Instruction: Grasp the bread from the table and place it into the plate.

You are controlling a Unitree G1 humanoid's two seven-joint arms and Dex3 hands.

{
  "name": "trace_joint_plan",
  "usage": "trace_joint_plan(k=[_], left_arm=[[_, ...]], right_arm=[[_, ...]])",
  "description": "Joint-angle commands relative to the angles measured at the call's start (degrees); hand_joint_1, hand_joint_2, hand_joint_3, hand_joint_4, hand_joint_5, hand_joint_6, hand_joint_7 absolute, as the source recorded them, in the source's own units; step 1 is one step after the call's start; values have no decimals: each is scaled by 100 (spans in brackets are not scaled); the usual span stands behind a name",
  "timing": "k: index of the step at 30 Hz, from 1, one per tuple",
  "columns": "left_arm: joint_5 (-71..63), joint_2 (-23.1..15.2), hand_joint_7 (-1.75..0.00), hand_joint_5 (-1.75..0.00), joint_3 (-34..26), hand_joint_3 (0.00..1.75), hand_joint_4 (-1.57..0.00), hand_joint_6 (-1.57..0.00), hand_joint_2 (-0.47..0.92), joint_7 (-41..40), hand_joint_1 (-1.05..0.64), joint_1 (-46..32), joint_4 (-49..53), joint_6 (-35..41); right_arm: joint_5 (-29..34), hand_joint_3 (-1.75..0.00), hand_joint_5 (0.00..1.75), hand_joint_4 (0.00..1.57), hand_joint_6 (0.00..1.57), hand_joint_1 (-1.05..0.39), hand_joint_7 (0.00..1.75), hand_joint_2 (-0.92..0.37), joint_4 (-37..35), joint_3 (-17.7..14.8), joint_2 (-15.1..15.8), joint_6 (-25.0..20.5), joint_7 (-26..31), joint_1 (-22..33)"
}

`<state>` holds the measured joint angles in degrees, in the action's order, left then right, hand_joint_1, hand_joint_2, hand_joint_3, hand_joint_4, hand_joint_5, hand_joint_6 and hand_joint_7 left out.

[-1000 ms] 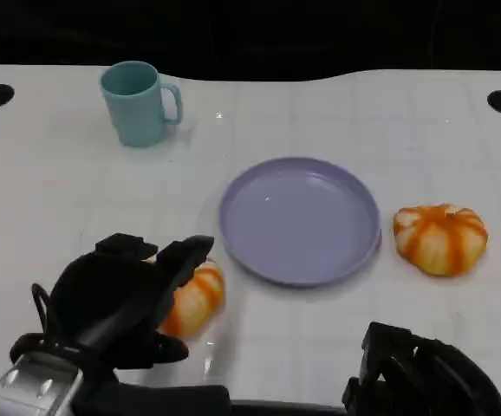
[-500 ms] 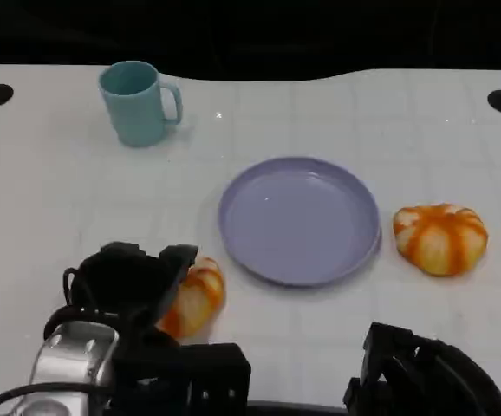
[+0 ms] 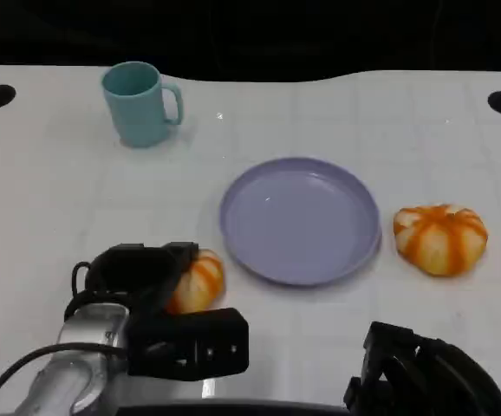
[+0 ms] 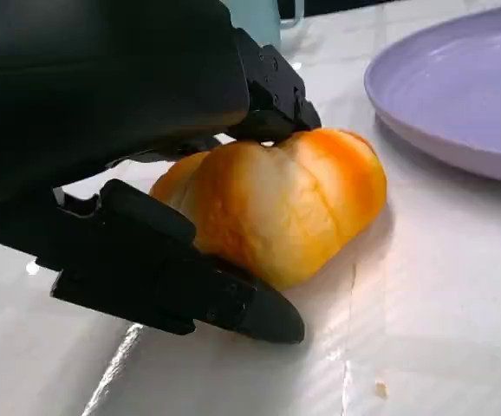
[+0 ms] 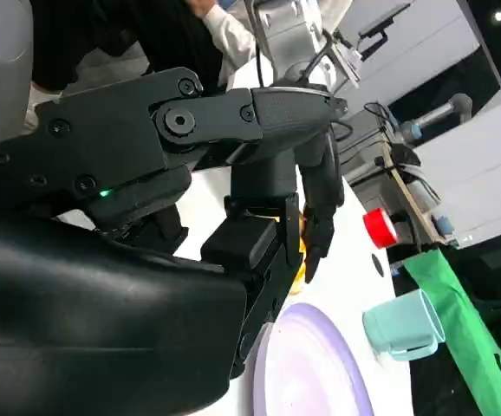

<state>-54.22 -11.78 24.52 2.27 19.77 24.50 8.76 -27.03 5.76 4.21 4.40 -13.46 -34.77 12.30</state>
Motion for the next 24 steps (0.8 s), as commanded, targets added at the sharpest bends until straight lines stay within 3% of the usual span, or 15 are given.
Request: trace_joint_plan(k=[1,3,4,7,11,13,16,18,19,22,24], left_arm=[[98,-178,-28,-140,138,22,-79,-105,92,-911,-34,-113,475,-434],[90,-233,-48,-165,196,25,-76,-103,92,-1279,-34,-113,584,-595],[71,-258,-72,-171,227,28,-78,-92,92,-1456,-33,-125,614,-651],[71,-318,-110,-174,287,34,-80,-75,92,-1850,-31,-169,639,-782],[35,-405,-130,-175,342,29,-84,-72,92,-2379,-28,-230,555,-934],[64,-451,-124,-175,320,28,-85,-73,92,-2531,-28,-266,423,-1017],[93,-495,-143,-175,289,29,-85,-67,91,-2636,-27,-296,303,-1088],[120,-531,-147,-175,254,29,-85,-66,91,-2639,-26,-323,182,-1107],[140,-554,-156,-175,228,30,-85,-64,89,-2634,-24,-342,96,-1117],[192,-631,-153,-175,158,34,-84,-64,85,-2584,-23,-407,-198,-1130],[191,-686,-166,-175,111,40,-83,-59,79,-2600,-22,-441,-428,-1154]], right_arm=[[-25,-25,159,87,76,-71,140,-92,45,-30,46,21,-7,48],[-31,-25,159,87,76,-71,140,-92,45,-32,51,8,-10,45],[-25,-25,159,87,76,-72,140,-92,39,-31,55,18,-17,44],[-25,-26,159,86,76,-71,140,-92,23,-36,55,45,-35,44],[-50,-25,159,86,76,-71,141,-92,46,-44,57,-18,-12,53],[-37,-25,159,86,76,-71,141,-92,38,-40,51,-9,-2,46],[-11,-26,159,86,76,-71,141,-92,-3,-30,45,34,-16,26],[-11,-26,159,86,76,-71,141,-92,-2,-25,30,22,6,26],[-13,-25,158,86,76,-71,141,-92,2,-22,19,9,23,27],[-20,-25,159,86,76,-71,140,-92,16,-8,-2,-11,42,27],[-23,-25,159,86,76,-71,140,-92,18,-7,0,-12,35,29]])
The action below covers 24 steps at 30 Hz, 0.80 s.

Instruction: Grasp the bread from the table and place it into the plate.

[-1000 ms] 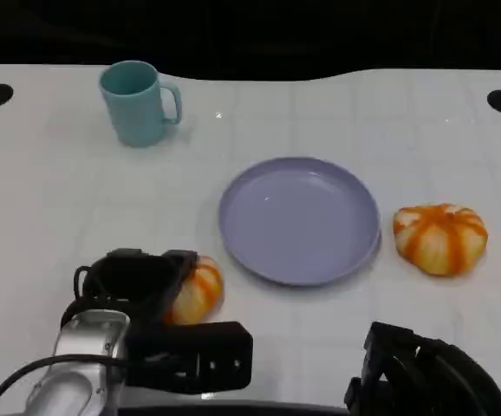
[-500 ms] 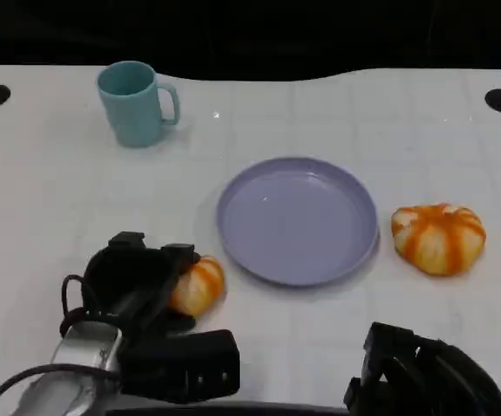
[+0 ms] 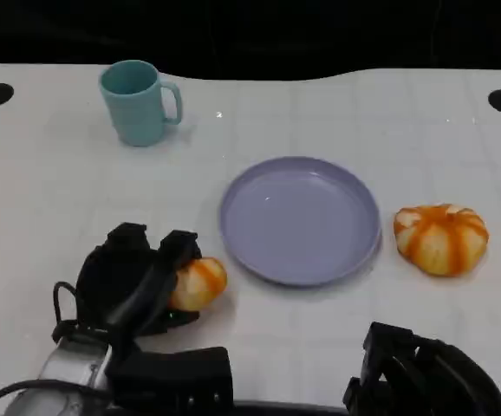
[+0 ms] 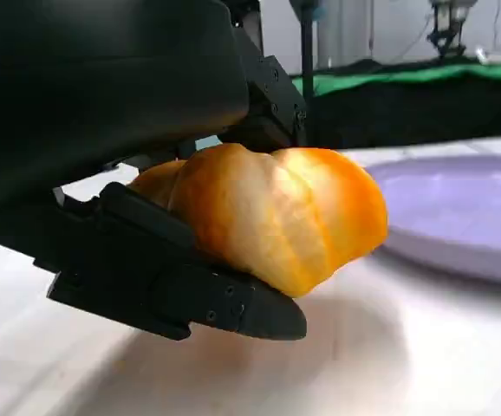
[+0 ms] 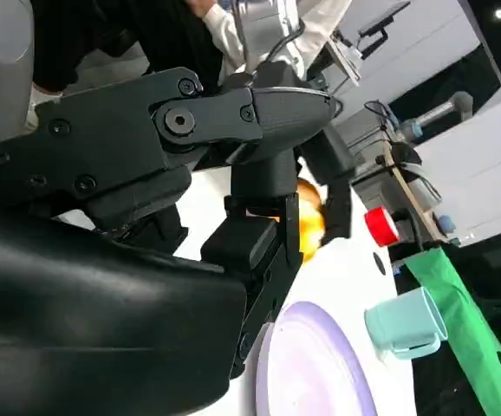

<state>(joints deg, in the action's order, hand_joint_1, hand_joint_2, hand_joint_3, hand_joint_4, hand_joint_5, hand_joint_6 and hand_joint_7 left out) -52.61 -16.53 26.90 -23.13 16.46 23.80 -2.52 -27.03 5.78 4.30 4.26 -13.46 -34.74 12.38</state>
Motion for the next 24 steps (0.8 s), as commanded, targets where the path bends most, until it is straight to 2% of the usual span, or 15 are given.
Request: trace_joint_plan(k=[1,2,3,9,15,19,24], left_arm=[[37,-229,-170,-175,-148,53,-81,-57,72,-59,-20,-119,-445,-41],[50,-252,-173,-175,-175,70,-80,-56,63,-39,-19,-131,-554,-56],[44,-271,-174,-175,-197,77,-80,-56,58,25,-18,-137,-683,-19],[178,-310,-175,-175,-395,92,-85,-65,49,117,-15,-253,-1304,-34],[358,-247,-175,-175,-584,120,-89,-68,37,421,-15,-264,-1888,-40],[426,-132,-175,-175,-567,123,-91,-71,32,814,-15,-23,-2063,38],[505,71,-175,-175,-501,122,-93,-73,29,944,-12,369,-1772,-81]], right_arm=[[-30,-25,159,86,76,-71,140,-92,5,-20,15,-9,21,16],[-35,-24,159,86,76,-71,140,-92,-8,-26,13,-1,13,12],[-33,-24,159,86,76,-71,140,-92,-19,-31,11,2,17,11],[-47,-25,159,86,76,-71,140,-92,18,-41,29,-10,9,43],[-47,-23,160,86,77,-71,139,-92,-46,-52,51,13,-41,39],[-84,-25,160,85,75,-69,138,-92,-136,-71,45,42,-135,12],[-37,-23,160,85,76,-71,138,-92,-116,-61,36,21,-92,34]])
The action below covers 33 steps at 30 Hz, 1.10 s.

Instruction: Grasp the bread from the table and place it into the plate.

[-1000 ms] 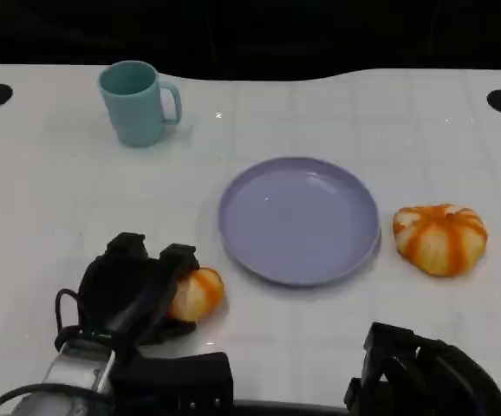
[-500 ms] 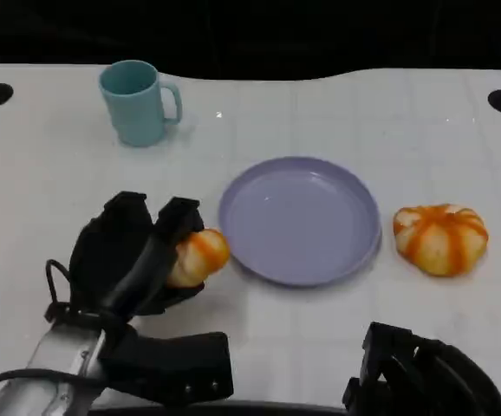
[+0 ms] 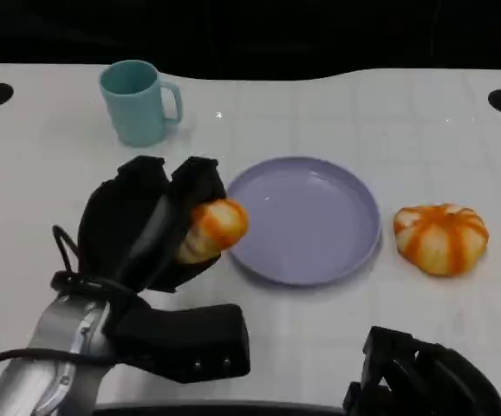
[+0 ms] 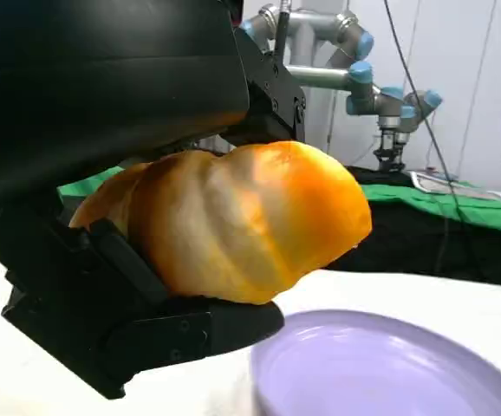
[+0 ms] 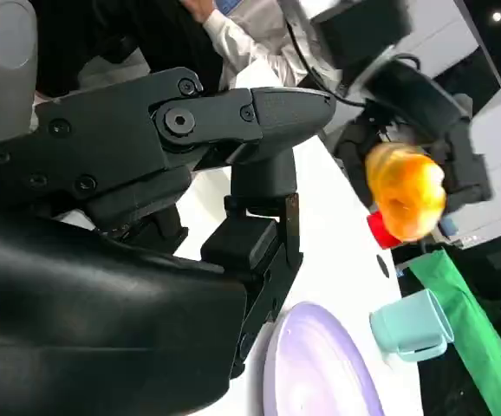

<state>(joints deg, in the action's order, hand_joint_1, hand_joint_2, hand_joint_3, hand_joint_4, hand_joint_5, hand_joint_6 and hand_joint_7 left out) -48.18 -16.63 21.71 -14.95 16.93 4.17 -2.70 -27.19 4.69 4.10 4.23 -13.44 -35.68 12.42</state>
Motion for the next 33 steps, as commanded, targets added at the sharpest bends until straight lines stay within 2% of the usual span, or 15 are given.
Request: trace_joint_plan(k=[1,5,8,13,17,23,24,25,26,27,28,30,31,33], left_arm=[[79,161,-175,-175,67,122,-93,-73,30,189,-12,452,324,-56],[108,425,-173,-175,220,125,-94,-73,36,321,-15,833,800,-33],[160,591,-174,-175,307,123,-94,-72,36,268,-16,1066,1256,-133],[217,899,-175,-175,460,116,-94,-71,37,-42,-16,1495,2288,-446],[362,1189,-175,-175,492,115,-96,-74,39,-585,-16,1849,3294,-931],[480,1448,-170,-175,559,116,-89,-71,43,-640,-16,2311,4235,-1056],[531,1489,-155,-175,547,113,-87,-75,46,-531,-17,2373,4320,-1023],[592,1537,-121,-172,535,97,-80,-82,52,-398,-19,2437,4399,-960],[636,1568,-95,-168,534,80,-76,-88,60,-323,-21,2485,4459,-918],[630,1578,-77,-163,568,66,-75,-92,66,-303,-22,2532,4518,-915],[599,1564,-53,-149,622,46,-71,-90,75,-288,-23,2577,4567,-949],[564,1533,-25,-135,722,23,-64,-84,87,-133,-24,2661,4624,-983],[561,1523,-12,-113,757,15,-57,-73,90,-55,-29,2695,4642,-990],[577,1529,-3,-82,797,10,-49,-59,92,127,-37,2742,4627,-910]], right_arm=[[-20,-23,160,85,77,-71,138,-92,14,-33,37,-4,20,37],[-5,-23,160,86,77,-72,139,-92,64,-1,28,-5,40,71],[16,-22,160,86,77,-72,139,-92,106,16,34,-11,74,95],[14,-23,160,86,76,-72,140,-92,107,38,42,30,34,115],[11,-24,160,86,76,-72,140,-92,92,43,41,41,26,114],[9,-25,160,86,76,-71,139,-92,81,65,46,84,-31,123],[9,-25,159,85,76,-71,139,-92,82,68,46,85,-32,126],[18,-25,159,85,76,-72,138,-92,93,74,47,75,-15,129],[29,-24,159,85,77,-72,138,-92,100,78,48,74,-3,131],[38,-24,159,86,77,-72,138,-92,106,83,50,72,7,130],[34,-24,159,86,77,-72,138,-92,107,84,44,71,11,130],[66,-24,159,86,78,-72,138,-92,118,101,36,103,32,130],[77,-24,159,86,78,-72,138,-92,121,108,34,113,38,127],[65,-25,159,86,78,-72,139,-92,122,110,28,96,51,120]])
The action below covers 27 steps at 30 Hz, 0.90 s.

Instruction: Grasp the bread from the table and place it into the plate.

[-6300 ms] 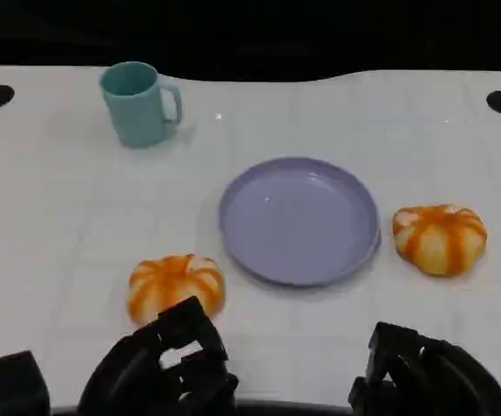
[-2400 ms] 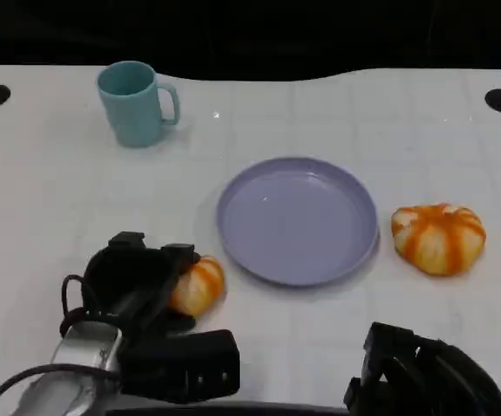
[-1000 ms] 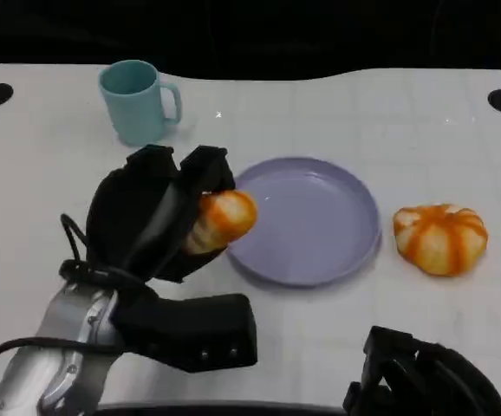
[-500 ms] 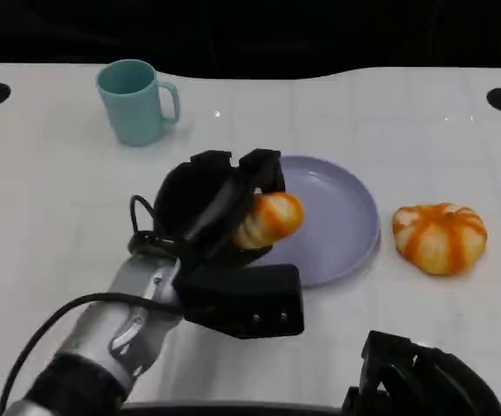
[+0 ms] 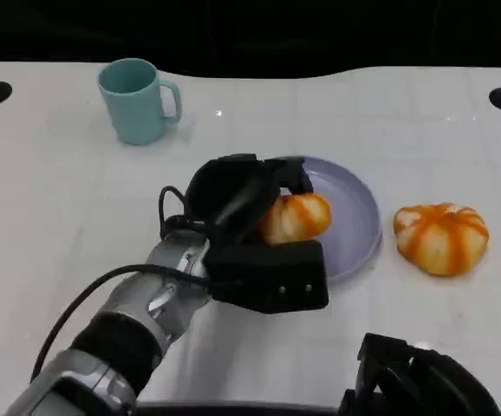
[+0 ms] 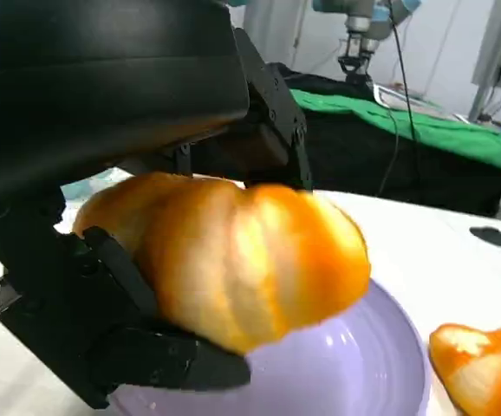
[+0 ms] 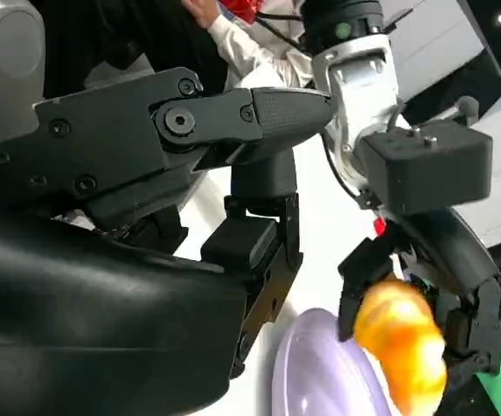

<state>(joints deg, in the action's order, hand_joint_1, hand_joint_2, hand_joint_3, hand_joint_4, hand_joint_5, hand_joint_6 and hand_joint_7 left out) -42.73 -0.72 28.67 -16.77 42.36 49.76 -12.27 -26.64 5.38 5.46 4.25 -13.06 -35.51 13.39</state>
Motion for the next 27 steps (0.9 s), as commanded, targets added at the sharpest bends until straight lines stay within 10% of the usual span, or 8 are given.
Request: trace_joint_plan(k=[1,7,27], left_arm=[[41,-62,-1,-65,116,10,-36,-45,92,438,-49,215,32,114],[-112,-149,0,-21,290,25,-1,-2,92,1096,-87,234,-326,675],[365,-766,-4,-26,-19,27,-17,-10,92,1641,-89,-779,-2170,719]], right_arm=[[12,-25,159,86,78,-72,138,-92,48,-24,23,62,39,19],[9,-26,159,86,78,-71,139,-92,23,-16,15,95,34,-8],[-37,-24,160,86,77,-72,139,-92,49,-51,45,58,48,2]])
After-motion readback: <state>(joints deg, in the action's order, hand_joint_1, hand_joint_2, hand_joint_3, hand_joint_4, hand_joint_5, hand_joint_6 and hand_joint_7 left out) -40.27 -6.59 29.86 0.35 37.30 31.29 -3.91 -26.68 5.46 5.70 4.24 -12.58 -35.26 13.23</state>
